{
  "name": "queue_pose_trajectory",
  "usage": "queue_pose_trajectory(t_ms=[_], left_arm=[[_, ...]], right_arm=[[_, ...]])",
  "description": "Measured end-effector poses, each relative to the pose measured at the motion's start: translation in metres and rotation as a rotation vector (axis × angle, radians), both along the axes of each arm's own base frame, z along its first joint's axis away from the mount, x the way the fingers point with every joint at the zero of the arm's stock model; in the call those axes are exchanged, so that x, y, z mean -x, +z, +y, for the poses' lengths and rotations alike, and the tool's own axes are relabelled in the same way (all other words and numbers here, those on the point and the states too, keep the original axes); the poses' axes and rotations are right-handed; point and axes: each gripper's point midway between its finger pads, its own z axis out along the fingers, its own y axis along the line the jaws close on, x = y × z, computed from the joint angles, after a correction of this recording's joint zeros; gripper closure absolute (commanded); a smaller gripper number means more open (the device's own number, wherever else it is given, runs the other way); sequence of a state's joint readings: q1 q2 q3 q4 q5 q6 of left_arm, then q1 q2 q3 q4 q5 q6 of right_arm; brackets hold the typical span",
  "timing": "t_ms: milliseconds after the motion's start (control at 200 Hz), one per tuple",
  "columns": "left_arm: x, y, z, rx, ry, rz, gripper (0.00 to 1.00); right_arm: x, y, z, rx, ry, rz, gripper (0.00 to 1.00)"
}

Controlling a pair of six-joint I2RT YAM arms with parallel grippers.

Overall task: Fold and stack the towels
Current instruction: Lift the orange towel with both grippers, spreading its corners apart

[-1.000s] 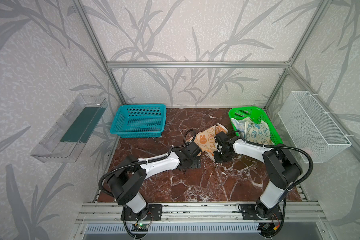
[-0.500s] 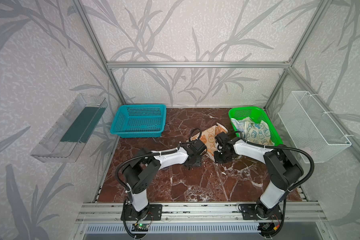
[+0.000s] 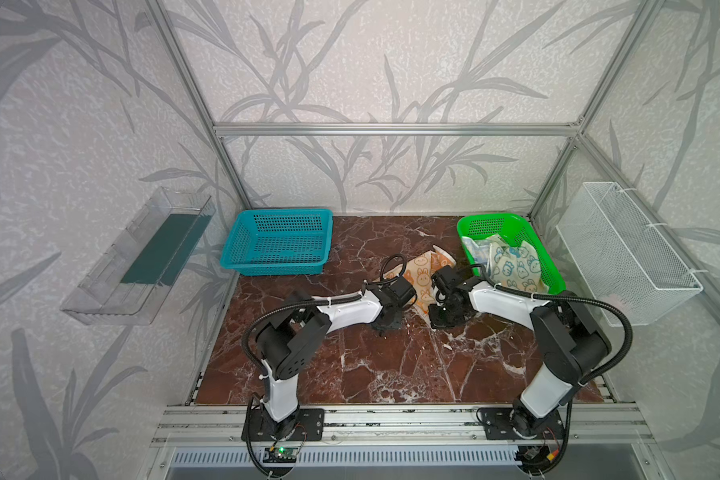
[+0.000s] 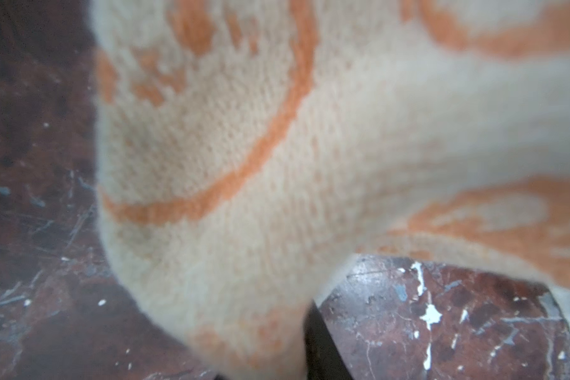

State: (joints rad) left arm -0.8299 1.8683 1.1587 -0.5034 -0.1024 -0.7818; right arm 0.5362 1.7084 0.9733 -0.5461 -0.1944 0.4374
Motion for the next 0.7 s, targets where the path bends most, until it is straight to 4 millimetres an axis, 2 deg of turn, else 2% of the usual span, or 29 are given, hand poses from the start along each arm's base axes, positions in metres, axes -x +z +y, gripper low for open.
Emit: queue_pose_trajectory(t_ms=[130, 200, 275, 345, 430, 515, 605, 700], left_arm=[[-0.001, 0.001, 0.000, 0.002, 0.000, -0.003, 1.00], [0.002, 0.002, 0.003, -0.008, -0.004, 0.007, 1.00], [0.006, 0.007, 0.010, -0.024, -0.003, 0.021, 1.00], [0.007, 0.023, 0.016, -0.027, 0.000, 0.023, 1.00], [-0.008, 0.060, 0.020, 0.034, 0.028, -0.015, 1.00], [-0.035, 0.113, 0.026, 0.151, 0.081, -0.097, 1.00], [-0.063, 0.173, 0.045, 0.278, 0.142, -0.206, 1.00], [-0.084, 0.228, 0.064, 0.384, 0.181, -0.299, 1.00]], right_arm=[[0.002, 0.007, -0.001, -0.003, 0.002, -0.002, 1.00], [0.003, 0.016, -0.002, -0.004, 0.006, -0.009, 1.00], [0.000, 0.037, 0.000, -0.017, 0.011, -0.039, 1.00], [-0.009, 0.066, 0.003, -0.040, 0.016, -0.095, 1.00], [-0.024, 0.115, 0.010, -0.088, 0.018, -0.196, 1.00], [-0.039, 0.163, 0.013, -0.138, 0.015, -0.303, 1.00], [-0.052, 0.206, 0.011, -0.181, -0.003, -0.394, 1.00], [-0.065, 0.246, 0.008, -0.232, -0.018, -0.466, 1.00]])
